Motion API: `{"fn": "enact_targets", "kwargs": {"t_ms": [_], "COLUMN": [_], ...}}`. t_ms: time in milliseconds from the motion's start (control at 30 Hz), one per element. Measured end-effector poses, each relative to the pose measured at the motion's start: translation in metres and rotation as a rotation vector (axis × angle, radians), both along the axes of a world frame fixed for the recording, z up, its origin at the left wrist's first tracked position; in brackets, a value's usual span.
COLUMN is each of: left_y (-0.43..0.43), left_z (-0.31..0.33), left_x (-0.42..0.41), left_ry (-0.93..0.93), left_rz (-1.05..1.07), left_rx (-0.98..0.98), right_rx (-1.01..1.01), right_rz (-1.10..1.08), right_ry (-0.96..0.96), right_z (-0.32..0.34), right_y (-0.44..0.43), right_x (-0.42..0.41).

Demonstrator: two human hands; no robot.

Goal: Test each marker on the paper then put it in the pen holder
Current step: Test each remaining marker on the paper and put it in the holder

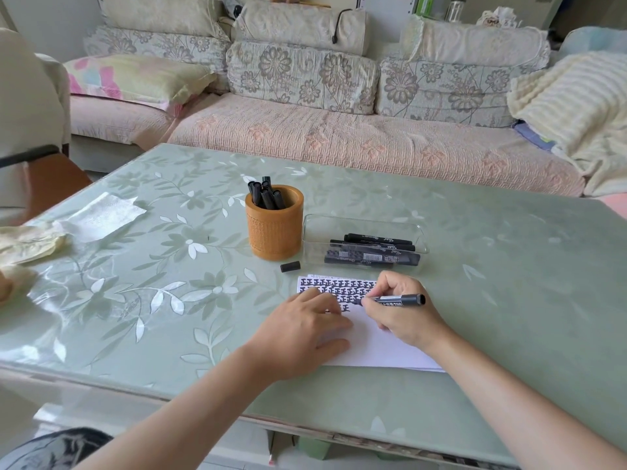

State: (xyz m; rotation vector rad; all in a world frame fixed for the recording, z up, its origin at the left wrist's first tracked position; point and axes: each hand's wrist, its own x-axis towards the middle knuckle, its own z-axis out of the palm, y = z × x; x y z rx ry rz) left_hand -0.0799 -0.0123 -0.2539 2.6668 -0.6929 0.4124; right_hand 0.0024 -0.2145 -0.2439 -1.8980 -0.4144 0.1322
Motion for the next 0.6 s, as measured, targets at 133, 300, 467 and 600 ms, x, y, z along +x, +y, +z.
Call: {"fn": "enact_targets", "kwargs": {"t_ms": [133,300,467,600], "left_y": [-0.0016,-0.0014,-0.0025,-0.0027], "left_z": [0.0009,0.0008,0.0005,0.0001], "left_x": [-0.0007,-0.0004,0.0006,0.0012], "left_ry": [0.009,0.035,0.053,0.058], "left_rz": [0.027,0.044,0.049,0.051], "left_rx": [0.015,0.021,0.011,0.004], "right_rx": [-0.023,-0.033,-0.117,-0.113], "right_rz": [0.039,0.064,0.073,0.069], "right_ry": [-0.062,-0.079,-0.114,-0.128], "right_z": [-0.0034,-0.0058,-0.0061,-0.0071], "right_y": [-0.0005,-0.0007,-0.0006,-0.0014], "right_x": [0.0009,0.0007,0.0009,0.0014]}}
